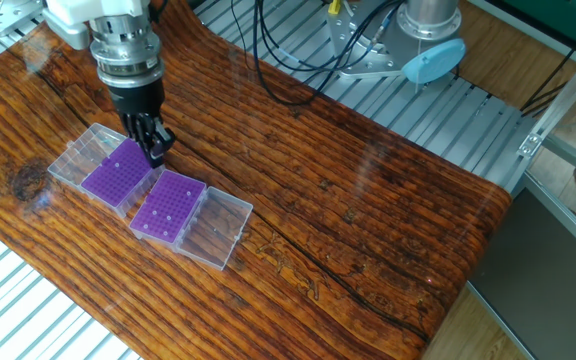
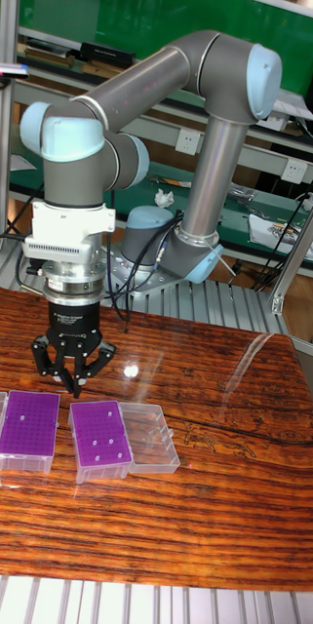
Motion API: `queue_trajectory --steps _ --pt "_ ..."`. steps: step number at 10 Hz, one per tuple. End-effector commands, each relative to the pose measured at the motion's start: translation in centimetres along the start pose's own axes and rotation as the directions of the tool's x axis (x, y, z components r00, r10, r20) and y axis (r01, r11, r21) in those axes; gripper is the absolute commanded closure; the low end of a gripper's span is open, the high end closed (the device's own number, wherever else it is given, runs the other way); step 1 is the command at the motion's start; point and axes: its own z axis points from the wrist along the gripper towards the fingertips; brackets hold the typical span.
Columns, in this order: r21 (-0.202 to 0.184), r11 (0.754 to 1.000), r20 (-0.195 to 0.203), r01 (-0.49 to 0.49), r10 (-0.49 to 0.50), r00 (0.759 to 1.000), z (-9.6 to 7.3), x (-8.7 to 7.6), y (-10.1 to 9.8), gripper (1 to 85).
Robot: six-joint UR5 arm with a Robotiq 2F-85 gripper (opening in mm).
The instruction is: Transfer all small pipette tips from one holder to another
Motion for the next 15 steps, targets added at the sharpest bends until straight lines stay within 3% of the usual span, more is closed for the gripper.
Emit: queue_trajectory --steps 1,3,5,6,9,12,15 --pt "-0.019 1.0 0.009 0.023 -0.023 1.0 -0.2 -0.1 0.4 84.7" --pt "0.006 0.999 0.005 0.038 -0.038 0.999 -0.4 -0.1 0.1 84.7" --pt "0.07 0.996 -0.013 0.051 -0.05 0.999 -1.0 -0.1 0.1 84.7" --pt "0.122 0.99 -0.016 0.076 -0.075 0.997 -1.3 -0.4 -0.2 84.7" --pt "0.109 0.992 -0.012 0.07 -0.069 0.998 -1.2 -0.9 0.7 84.7" --pt "0.134 0.985 -0.001 0.104 -0.104 0.995 -1.2 -1.3 0.0 84.7" --pt "0.103 0.992 0.02 0.074 -0.077 0.997 -1.1 -1.7 0.9 84.7"
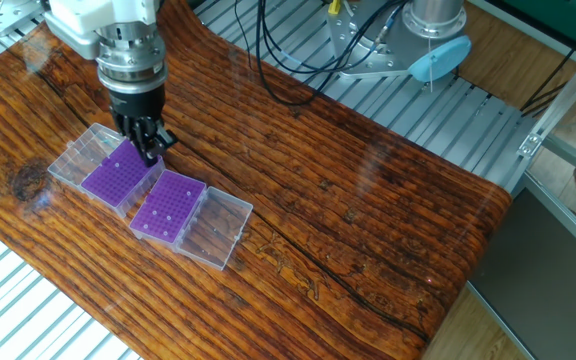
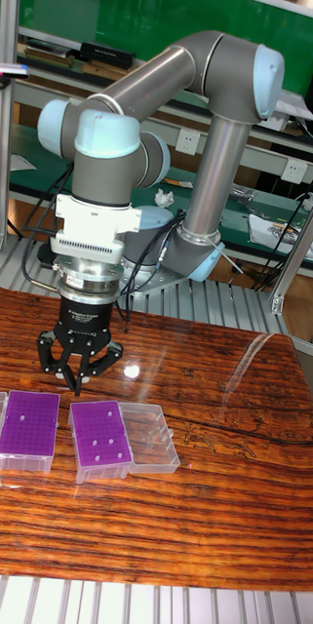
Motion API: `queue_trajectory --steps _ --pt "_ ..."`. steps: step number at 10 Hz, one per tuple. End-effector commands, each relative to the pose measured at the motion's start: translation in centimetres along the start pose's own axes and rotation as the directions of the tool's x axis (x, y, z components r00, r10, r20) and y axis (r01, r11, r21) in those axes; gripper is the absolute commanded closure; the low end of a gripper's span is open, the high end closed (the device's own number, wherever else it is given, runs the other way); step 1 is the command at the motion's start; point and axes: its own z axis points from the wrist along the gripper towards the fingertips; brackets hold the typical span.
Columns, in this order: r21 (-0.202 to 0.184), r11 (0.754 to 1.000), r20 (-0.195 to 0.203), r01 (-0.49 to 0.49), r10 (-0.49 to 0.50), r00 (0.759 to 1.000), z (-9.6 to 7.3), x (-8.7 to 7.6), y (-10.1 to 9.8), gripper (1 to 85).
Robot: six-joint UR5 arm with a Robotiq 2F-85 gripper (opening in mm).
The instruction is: Transfer all small pipette tips from one holder to another
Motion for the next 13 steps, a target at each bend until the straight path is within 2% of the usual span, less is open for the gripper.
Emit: queue_trajectory --steps 1,2,4,7,9,12,13 --pt "-0.022 0.999 0.027 -0.024 0.025 0.999 -0.2 -0.8 0.5 84.7" --pt "-0.003 1.0 0.045 -0.018 0.018 0.999 -0.2 -1.3 0.0 84.7" --pt "0.006 1.0 0.062 -0.026 0.026 0.998 -0.2 -1.7 -0.2 84.7" --pt "-0.01 0.999 0.08 -0.038 0.039 0.996 -0.2 -2.2 0.1 84.7" --pt "-0.007 0.999 0.101 -0.042 0.043 0.994 -0.3 -2.7 0.0 84.7" --pt "0.002 0.999 0.108 -0.05 0.05 0.993 -0.3 -2.9 -0.2 84.7" --pt "0.02 0.998 0.086 -0.055 0.053 0.995 -0.3 -2.3 -0.7 84.7"
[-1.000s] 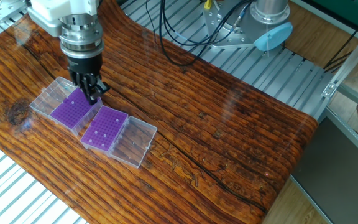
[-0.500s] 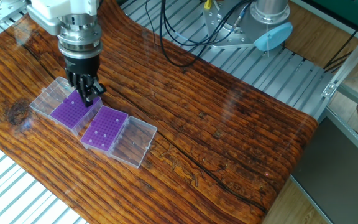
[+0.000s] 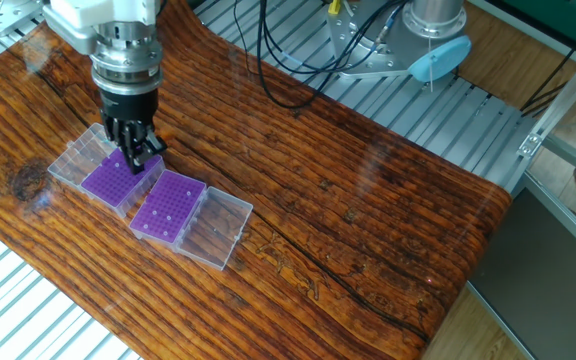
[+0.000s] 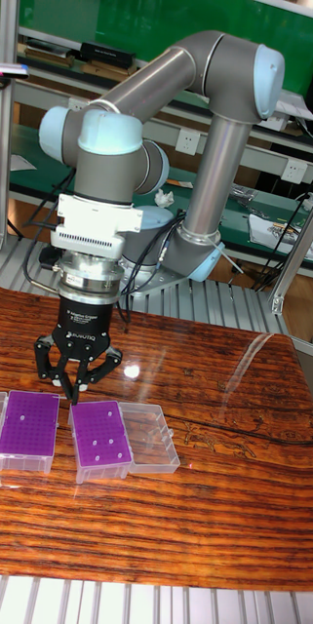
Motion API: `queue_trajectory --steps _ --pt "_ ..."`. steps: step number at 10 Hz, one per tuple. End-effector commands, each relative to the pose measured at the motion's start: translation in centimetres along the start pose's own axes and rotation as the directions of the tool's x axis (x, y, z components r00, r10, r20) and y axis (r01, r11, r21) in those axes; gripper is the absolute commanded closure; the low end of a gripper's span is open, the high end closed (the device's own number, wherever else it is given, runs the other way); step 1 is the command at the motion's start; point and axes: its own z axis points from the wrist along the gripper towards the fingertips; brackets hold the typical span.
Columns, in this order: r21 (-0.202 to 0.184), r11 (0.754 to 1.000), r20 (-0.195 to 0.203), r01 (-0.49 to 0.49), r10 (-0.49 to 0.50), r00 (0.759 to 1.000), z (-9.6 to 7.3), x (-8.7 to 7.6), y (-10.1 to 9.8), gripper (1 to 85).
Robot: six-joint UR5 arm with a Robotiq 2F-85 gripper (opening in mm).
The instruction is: Transfer all small pipette tips from one holder to another
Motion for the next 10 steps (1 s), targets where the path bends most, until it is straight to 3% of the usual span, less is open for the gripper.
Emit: queue_trajectory --steps 1,3,6,10 --pt "0.033 0.999 -0.03 -0.017 0.018 0.999 -0.2 0.7 -1.0 84.7" --pt "0.035 0.999 -0.057 -0.019 0.021 0.998 -1.7 1.8 -1.6 84.7" --pt "-0.036 0.999 -0.071 -0.028 0.025 0.997 -5.4 2.6 -1.5 84.7" --pt "-0.121 0.993 -0.045 0.015 -0.02 0.999 -7.0 1.3 -2.1 84.7"
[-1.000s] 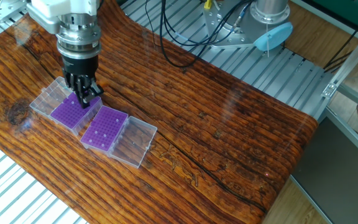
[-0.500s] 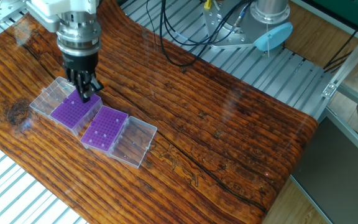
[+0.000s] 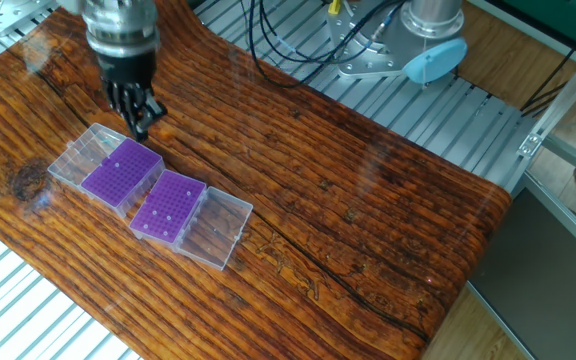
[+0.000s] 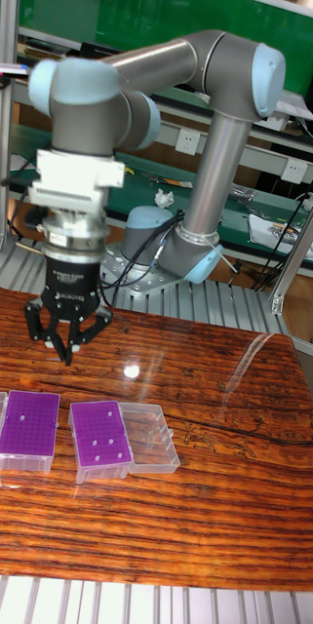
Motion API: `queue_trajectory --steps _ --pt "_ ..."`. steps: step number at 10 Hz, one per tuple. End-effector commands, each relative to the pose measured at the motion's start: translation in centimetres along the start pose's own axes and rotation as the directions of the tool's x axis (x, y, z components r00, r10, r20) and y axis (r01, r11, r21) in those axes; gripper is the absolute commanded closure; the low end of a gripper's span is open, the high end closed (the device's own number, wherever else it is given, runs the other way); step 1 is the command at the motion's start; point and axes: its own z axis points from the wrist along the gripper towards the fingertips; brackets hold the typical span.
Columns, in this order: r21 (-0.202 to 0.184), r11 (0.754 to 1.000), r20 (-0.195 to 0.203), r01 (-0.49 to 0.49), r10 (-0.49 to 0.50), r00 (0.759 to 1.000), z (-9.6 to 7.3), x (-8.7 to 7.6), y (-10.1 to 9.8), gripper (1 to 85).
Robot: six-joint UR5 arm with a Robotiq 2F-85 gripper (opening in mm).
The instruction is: Transfer all small pipette tips from one holder to another
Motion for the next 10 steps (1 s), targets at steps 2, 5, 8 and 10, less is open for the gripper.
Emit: queue_trajectory --steps 2,5,8,10 --pt "-0.112 0.994 0.051 0.019 -0.013 0.999 -1.8 -1.3 1.4 84.7" --pt "-0.152 0.988 0.058 0.03 -0.022 0.998 -2.4 -1.2 2.2 84.7" --pt "-0.189 0.98 0.068 0.061 -0.049 0.996 -2.7 -1.5 1.5 84.7" --pt "-0.211 0.975 0.085 0.067 -0.05 0.995 -2.8 -1.8 1.8 84.7"
